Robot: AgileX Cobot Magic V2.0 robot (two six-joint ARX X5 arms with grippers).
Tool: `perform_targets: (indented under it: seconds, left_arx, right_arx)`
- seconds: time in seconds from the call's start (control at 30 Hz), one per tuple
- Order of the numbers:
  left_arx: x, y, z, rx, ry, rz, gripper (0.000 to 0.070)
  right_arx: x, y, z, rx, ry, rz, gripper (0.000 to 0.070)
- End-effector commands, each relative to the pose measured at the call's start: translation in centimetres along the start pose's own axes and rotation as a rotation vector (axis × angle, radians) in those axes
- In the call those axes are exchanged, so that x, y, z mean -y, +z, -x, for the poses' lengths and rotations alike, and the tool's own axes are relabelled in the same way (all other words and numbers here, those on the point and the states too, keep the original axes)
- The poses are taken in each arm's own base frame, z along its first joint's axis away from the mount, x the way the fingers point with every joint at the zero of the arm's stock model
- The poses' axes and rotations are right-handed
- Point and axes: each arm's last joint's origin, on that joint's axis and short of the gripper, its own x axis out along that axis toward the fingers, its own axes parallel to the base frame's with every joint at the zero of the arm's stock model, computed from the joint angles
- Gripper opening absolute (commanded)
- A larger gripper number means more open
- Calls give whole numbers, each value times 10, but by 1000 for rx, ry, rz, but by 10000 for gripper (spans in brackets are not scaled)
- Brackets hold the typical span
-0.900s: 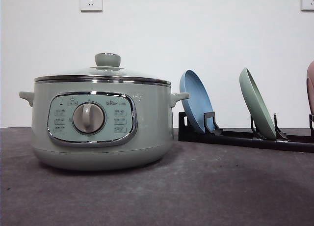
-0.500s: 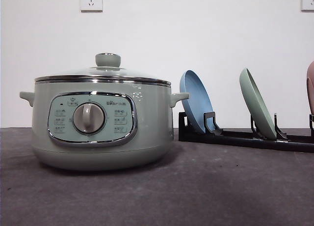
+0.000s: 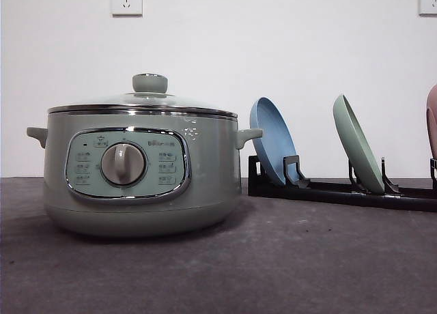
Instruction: Transfer potato from steamer to green plate
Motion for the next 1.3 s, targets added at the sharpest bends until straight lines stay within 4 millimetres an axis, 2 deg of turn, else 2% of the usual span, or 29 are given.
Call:
perform_targets:
  seconds: [0.0, 0.23, 0.47, 0.53, 0.57, 0.6, 0.73, 0.77, 0.83, 0.87, 0.97, 1.27]
  left_arx:
    - [4, 6, 0, -6, -26, -56, 10]
    - [3, 10, -21, -156, -62, -92, 10]
    - [0, 14, -37, -191, -83, -111, 25]
    - [0, 14, -38, -189, -83, -112, 29]
    - [0, 15, -38, -188, -83, -112, 43]
    - [0, 15, -38, -187, -83, -112, 88]
    - [0, 15, -39, -187, -83, -112, 443]
    - [0, 15, -39, -188, -83, -114, 545]
    - [0, 15, -39, -187, -84, -126, 660]
    - [0, 15, -39, -185, -85, -138, 683]
    - [0, 17, -39, -168, -89, -149, 688]
    - [2, 23, -40, -102, -102, -176, 677]
  right_arx:
    - [-3, 4, 0, -7, 20, 82, 4]
    - [-7, 4, -2, -24, 69, 132, 4]
    - [-7, 4, -2, -24, 69, 137, 6]
    - [-7, 4, -2, -25, 68, 137, 22]
    - [-7, 4, -2, -25, 68, 136, 55]
    - [-7, 4, -2, -26, 68, 136, 118]
    - [-7, 4, -2, -26, 67, 136, 421]
    - [-7, 4, -2, -25, 68, 136, 483]
    - [-7, 5, -2, -20, 68, 139, 562]
    - [-7, 5, -2, -16, 68, 141, 584]
    - [-7, 7, -2, 2, 62, 149, 624]
    - [-7, 8, -2, 15, 45, 153, 624]
